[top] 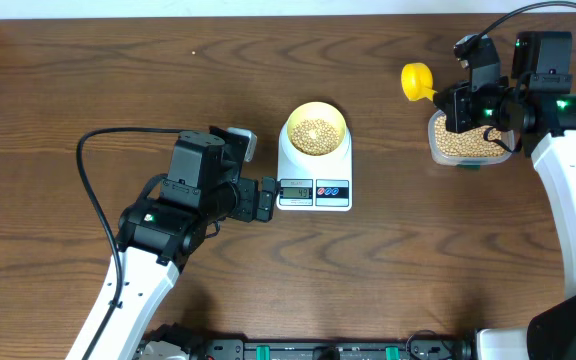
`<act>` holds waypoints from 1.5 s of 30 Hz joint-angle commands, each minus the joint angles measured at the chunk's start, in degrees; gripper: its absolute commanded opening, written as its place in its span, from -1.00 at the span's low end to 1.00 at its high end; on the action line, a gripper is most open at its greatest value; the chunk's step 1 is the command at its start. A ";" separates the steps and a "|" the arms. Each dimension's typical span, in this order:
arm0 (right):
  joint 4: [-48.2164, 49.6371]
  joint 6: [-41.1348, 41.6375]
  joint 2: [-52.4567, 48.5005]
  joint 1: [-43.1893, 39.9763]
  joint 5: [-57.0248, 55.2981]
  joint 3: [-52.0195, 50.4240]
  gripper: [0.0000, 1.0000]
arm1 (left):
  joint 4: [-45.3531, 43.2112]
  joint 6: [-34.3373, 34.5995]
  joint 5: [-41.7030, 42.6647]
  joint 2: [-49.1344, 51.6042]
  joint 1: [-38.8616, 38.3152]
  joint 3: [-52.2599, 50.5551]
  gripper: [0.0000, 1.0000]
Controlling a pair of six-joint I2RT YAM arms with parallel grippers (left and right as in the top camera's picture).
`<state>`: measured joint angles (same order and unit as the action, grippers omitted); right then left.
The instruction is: Scoop item into bowl and weigh 50g on scale
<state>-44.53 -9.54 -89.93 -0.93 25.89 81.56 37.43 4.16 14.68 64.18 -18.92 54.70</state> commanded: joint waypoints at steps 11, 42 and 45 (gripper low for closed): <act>0.13 5.20 1.03 -0.66 -17.62 -0.24 -0.98 | 0.00 -0.94 -0.39 -0.22 -0.02 -0.15 0.96; -6.45 12.22 0.66 -3.58 -25.46 -6.40 -0.97 | 0.00 -0.94 -0.39 -0.22 -0.02 -0.15 0.96; -6.45 12.33 0.63 -3.58 -25.31 -6.80 -0.97 | 0.00 -0.94 -0.39 -0.22 -0.02 -0.15 0.96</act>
<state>-51.16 1.21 -89.93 -4.43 -0.56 75.40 37.43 4.16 14.68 64.18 -18.92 54.70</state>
